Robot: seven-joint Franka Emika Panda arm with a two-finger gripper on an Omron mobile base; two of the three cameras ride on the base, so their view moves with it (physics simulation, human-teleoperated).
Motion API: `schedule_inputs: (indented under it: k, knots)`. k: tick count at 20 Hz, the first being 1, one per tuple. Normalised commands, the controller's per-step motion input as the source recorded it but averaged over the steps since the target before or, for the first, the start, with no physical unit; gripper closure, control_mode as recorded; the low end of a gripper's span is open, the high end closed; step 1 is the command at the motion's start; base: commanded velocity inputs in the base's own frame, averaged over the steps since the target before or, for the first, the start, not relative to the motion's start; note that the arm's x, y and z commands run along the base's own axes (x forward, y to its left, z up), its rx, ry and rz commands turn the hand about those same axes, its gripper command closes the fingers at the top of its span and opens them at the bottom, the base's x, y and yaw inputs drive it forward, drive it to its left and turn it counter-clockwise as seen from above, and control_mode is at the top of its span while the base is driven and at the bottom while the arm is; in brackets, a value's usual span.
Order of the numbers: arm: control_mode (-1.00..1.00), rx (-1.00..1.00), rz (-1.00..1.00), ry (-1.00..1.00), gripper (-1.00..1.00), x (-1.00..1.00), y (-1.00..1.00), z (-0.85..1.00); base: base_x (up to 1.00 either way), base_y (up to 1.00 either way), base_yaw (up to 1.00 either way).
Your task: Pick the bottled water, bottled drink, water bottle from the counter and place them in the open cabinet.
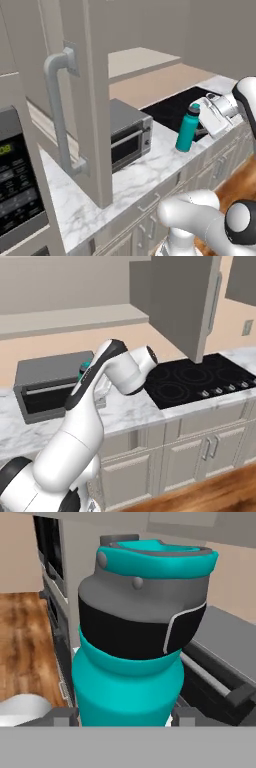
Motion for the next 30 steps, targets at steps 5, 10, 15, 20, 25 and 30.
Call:
schedule_inputs:
  k: [5, 10, 15, 20, 25, 30]
  knots:
    - [1.00, 0.00, 0.00, 0.00, 1.00, 0.00, 0.00, 0.00, 0.30, 0.16, 0.30]
    - [1.00, 0.00, 0.00, 0.00, 1.00, 0.00, 0.00, 0.00, 0.13, -0.06, 0.33]
    - [1.00, 0.00, 0.00, 0.00, 1.00, 0.00, 0.00, 0.00, 0.12, -0.23, 0.34]
    - [1.00, 0.00, 0.00, 0.00, 1.00, 0.00, 0.00, 0.00, 0.03, -0.41, 0.32]
    - [1.00, 0.00, 0.00, 0.00, 1.00, 0.00, 0.00, 0.00, 0.02, -0.42, 0.32]
    - [1.00, 0.00, 0.00, 0.00, 1.00, 0.00, 0.00, 0.00, 0.11, -0.20, 0.27]
